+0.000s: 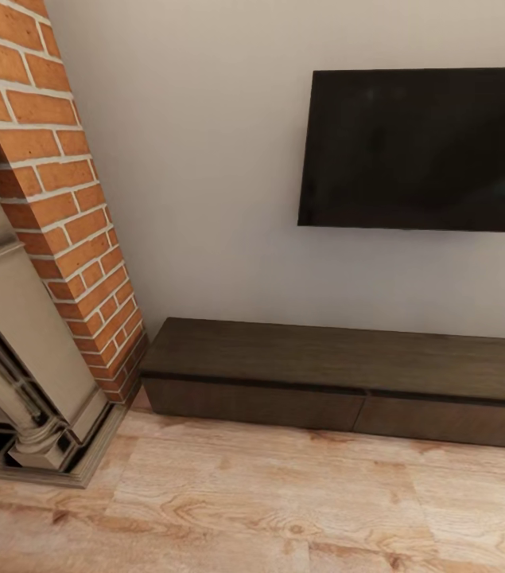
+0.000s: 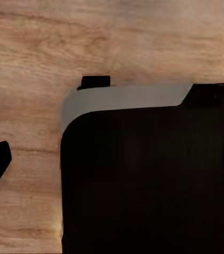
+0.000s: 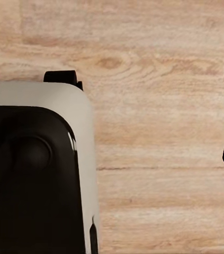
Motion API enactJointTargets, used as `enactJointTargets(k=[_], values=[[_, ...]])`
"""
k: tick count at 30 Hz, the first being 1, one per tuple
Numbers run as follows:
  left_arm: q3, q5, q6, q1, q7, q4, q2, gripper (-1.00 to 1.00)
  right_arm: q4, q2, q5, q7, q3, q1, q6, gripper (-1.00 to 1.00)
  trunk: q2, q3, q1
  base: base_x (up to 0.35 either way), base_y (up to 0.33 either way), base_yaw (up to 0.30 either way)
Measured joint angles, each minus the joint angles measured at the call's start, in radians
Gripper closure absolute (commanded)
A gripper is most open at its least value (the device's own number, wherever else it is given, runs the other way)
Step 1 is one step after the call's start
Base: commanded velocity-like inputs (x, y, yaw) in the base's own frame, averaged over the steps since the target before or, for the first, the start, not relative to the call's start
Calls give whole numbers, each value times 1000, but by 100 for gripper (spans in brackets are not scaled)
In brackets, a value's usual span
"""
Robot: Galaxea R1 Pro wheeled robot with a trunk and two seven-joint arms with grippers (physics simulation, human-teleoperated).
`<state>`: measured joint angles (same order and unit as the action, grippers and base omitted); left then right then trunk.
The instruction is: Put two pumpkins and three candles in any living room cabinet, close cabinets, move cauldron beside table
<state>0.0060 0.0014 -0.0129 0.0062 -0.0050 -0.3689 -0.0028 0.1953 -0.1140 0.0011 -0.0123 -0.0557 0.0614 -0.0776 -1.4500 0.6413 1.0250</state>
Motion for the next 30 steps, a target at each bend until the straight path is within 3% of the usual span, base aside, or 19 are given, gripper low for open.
enactJointTargets(k=[2, 5, 8, 12, 17, 20, 21, 22, 24, 26, 27, 30], values=[[0, -1, -7, -3, -1, -53, -2, -100, 0, -1, 1, -2, 2, 0, -1, -100, 0, 0, 0, 0, 0, 0], [-7, -2, -73, -9, -11, -220, -16, -100, 3, -1, 4, -2, 3, 0, -2, -100, 0, 0, 0, 0, 0, 0], [-20, -3, -175, -11, -84, -377, -30, -100, 9, 0, 15, -1, 3, 0, -2, -100, 0, 0, 0, 0, 0, 0], [-70, -2, -399, -10, -339, -663, -33, -100, 19, 0, 61, 1, 4, 0, -2, -100, 0, 0, 0, 0, 0, 0], [-88, -1, -654, -39, -640, -965, -34, -100, 30, 1, 161, 11, 4, 0, 1, -100, 0, 0, 0, 0, 0, 0], [-91, 1, -773, -145, -820, -1015, -36, -100, 32, 2, 244, 12, 4, 0, 0, -100, 0, 0, 0, 0, 0, 0], [-92, -1, -791, -168, -849, -1014, -37, -100, 33, 2, 258, 12, 4, 0, 0, -100, 0, 0, 0, 0, 0, 0], [-92, 1, -831, -228, -921, -1013, -43, -100, 33, 2, 299, 13, 4, 0, -2, -100, 0, 0, 0, 0, 0, 0], [-93, 2, -871, -327, -1002, -1010, -57, -100, 37, 3, 354, 15, 4, 0, -5, -100, 0, 0, 0, 0, 0, 0], [-93, 4, -906, -402, -1052, -1006, -67, -100, 45, 4, 392, 18, 4, 0, -5, -100, 0, 0, 0, 0, 0, 0], [-93, 12, -943, -465, -1090, -1004, -78, -100, 57, 9, 424, 30, 4, 0, -5, -100, 0, 0, 0, 0, 0, 0], [-93, 57, -985, -589, -1133, -1003, -100, -100, 97, 51, 504, 112, 8, 0, 1, -100, 0, 0, 0, 0, 0, 0]])
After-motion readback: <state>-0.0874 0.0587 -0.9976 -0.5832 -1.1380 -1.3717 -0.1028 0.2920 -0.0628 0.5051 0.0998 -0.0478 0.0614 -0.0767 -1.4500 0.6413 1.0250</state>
